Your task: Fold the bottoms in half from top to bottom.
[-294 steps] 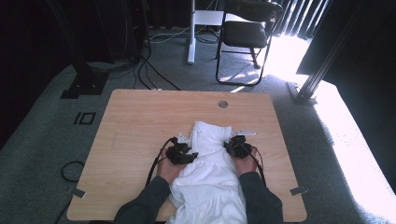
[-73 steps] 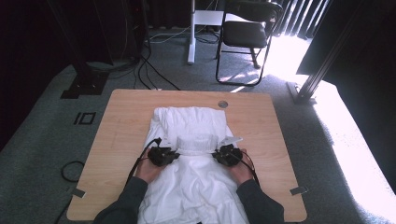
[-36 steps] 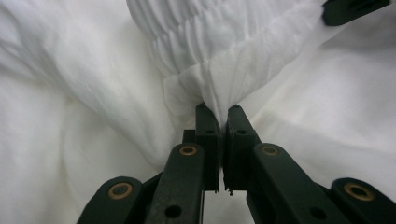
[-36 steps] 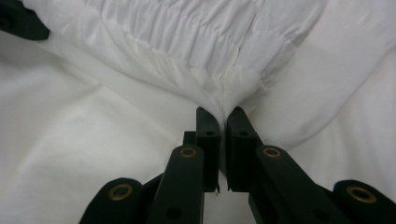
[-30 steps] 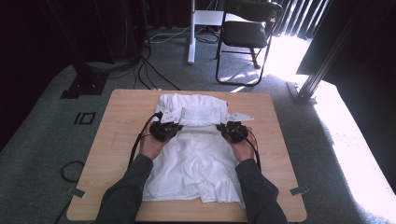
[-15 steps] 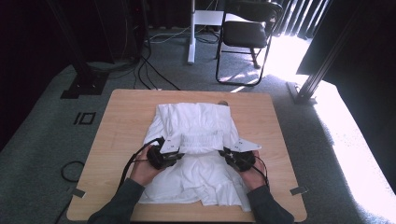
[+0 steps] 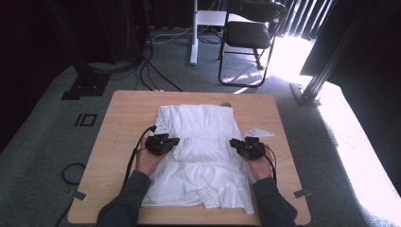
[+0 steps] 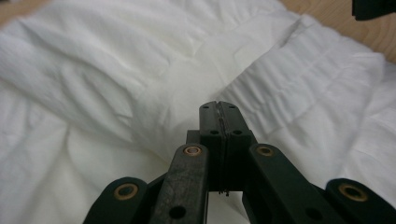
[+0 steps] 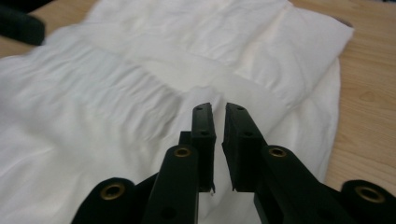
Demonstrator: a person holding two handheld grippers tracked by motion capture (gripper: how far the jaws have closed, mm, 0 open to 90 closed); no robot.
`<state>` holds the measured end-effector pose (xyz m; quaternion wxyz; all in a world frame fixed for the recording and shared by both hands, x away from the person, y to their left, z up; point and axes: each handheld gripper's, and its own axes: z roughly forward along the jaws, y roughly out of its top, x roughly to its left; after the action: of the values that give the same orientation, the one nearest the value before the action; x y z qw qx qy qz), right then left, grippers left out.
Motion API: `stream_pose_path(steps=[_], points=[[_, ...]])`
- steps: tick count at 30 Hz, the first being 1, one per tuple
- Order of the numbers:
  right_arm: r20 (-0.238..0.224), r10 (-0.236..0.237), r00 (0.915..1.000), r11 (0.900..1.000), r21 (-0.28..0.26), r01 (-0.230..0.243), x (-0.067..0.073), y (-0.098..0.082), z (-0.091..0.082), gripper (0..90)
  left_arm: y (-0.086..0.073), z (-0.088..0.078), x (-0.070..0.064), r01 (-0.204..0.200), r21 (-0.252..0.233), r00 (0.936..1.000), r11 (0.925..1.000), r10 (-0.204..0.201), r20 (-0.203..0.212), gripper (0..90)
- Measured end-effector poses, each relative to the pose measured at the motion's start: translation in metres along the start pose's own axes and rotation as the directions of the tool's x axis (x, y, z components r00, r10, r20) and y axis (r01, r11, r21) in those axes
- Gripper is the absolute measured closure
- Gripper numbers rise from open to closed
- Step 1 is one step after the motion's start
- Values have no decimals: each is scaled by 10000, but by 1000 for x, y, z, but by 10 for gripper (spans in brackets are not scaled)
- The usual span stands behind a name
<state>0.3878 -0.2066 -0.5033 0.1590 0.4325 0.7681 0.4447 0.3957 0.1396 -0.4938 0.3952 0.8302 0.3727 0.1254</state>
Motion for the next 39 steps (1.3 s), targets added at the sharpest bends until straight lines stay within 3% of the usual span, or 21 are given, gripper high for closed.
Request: stream_pose_path(steps=[2,4,5,8,9,11,16,17,22,23,27,28,32,33,36,39], points=[[169,212,9996,9975,668,-223,-4,6,22,830,-1,11,0,81,149,9995,9999,-86,293,844],[169,212,9996,9975,668,-223,-4,6,22,830,-2,16,-1,94,223,9996,9997,-100,271,843],[229,247,9994,9896,1414,-277,-5,7,43,829,-4,27,0,369,454,9989,9983,-381,266,843],[-328,557,9979,9873,1507,-502,-5,6,51,818,-5,30,-1,161,587,9991,9981,-184,383,842],[-328,557,9979,9873,1507,-502,-5,6,51,818,-5,30,-1,161,587,9991,9981,-184,383,842],[-1170,748,9903,9922,1079,-622,-1,5,44,797,-4,26,-7,-289,594,9983,9978,258,523,837],[-1680,507,9845,9963,777,-380,4,1,34,768,-1,19,-23,-878,412,9931,9953,842,817,831],[-2017,299,9790,9979,617,-178,9,-6,24,742,-4,15,-36,-1274,277,9873,9915,1241,994,825],[-2735,-46,9618,9989,431,170,17,-19,4,712,-16,4,-49,-1534,118,9809,9881,1508,1232,809],[-2883,-232,9573,9986,388,359,19,-21,-1,702,-22,0,-54,-1738,203,9766,9846,1697,1319,797],[-3453,-864,9345,9948,216,1000,23,-27,-17,653,-31,-5,-59,-2014,489,9713,9783,1930,1394,772],[-3441,-963,9340,9940,150,1080,22,-28,-20,649,-35,-6,-61,-2181,643,9690,9738,2082,1334,770],[-2991,-700,9516,9975,-250,655,12,-27,-29,654,-42,-5,-62,-2422,980,9640,9653,2279,1371,767],[-2991,-700,9516,9975,-250,655,12,-27,-29,654,-42,-5,-62,-2422,980,9640,9653,2279,1371,767],[-2190,-227,9755,9981,-604,97,4,-20,-27,655,-44,-3,-65,-2473,1027,9621,9635,2315,1441,767],[-1953,289,9803,9966,-697,-433,0,-12,-18,654,-44,-2,-66,-2473,863,9617,9651,2336,1435,762]])
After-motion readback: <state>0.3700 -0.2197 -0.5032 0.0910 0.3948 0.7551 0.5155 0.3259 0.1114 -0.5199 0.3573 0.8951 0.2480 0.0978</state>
